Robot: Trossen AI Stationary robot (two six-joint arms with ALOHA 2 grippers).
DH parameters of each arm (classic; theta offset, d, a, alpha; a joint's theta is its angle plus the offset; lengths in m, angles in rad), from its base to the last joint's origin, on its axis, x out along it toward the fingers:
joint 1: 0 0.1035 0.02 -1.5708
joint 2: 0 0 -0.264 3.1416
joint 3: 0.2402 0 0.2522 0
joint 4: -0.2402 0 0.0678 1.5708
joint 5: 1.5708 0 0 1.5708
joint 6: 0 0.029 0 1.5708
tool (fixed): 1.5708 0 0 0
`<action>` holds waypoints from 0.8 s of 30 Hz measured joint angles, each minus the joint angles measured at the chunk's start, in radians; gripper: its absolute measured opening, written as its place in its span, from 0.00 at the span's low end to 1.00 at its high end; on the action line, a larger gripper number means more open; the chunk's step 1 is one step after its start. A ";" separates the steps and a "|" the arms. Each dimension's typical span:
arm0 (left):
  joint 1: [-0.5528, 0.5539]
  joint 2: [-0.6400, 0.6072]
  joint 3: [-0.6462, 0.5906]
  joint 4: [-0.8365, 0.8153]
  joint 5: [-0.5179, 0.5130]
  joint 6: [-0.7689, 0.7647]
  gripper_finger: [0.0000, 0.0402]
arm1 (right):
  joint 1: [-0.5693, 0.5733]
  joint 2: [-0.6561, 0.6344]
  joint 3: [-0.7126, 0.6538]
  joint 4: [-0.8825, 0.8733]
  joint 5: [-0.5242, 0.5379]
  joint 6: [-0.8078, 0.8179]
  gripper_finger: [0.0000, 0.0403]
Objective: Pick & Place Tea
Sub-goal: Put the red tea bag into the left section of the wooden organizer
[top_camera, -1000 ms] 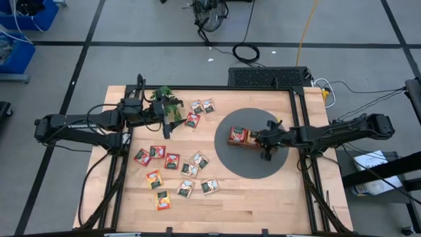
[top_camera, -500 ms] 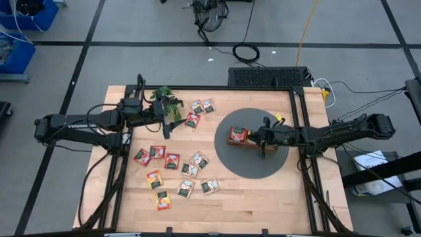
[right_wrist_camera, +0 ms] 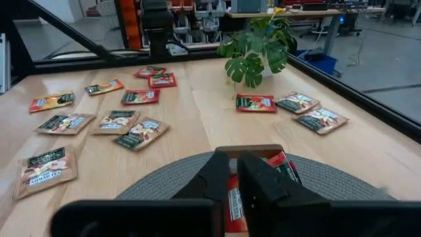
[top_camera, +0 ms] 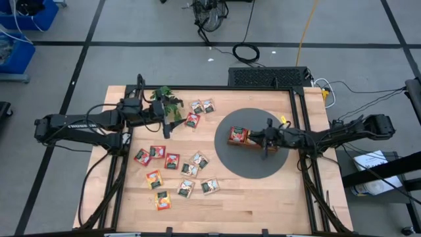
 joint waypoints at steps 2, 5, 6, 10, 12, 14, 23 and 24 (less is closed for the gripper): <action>0.000 0.000 0.000 0.004 0.000 -0.018 0.88 | 0.000 0.000 -0.010 0.016 0.000 0.000 0.11; 0.000 0.000 0.000 0.006 0.005 -0.110 0.88 | 0.000 0.000 -0.015 0.037 0.001 -0.006 0.17; 0.000 0.000 0.000 0.007 0.008 -0.130 0.88 | 0.000 0.000 -0.015 0.037 0.001 -0.014 0.20; 0.000 0.000 0.000 0.009 0.009 -0.135 0.87 | 0.000 0.000 -0.015 0.049 0.001 -0.034 0.26; -0.002 0.000 0.000 0.009 0.011 -0.143 0.88 | 0.000 0.000 -0.015 0.050 0.002 -0.054 0.28; -0.003 0.000 0.000 0.008 0.011 -0.159 0.87 | 0.000 0.000 -0.015 0.050 0.002 -0.069 0.29; -0.003 0.009 0.000 0.006 0.011 -0.243 0.88 | 0.000 0.000 -0.015 0.052 0.002 -0.071 0.31; -0.003 0.009 0.000 0.010 0.011 -0.249 0.87 | 0.000 0.000 -0.015 0.051 0.002 -0.071 0.31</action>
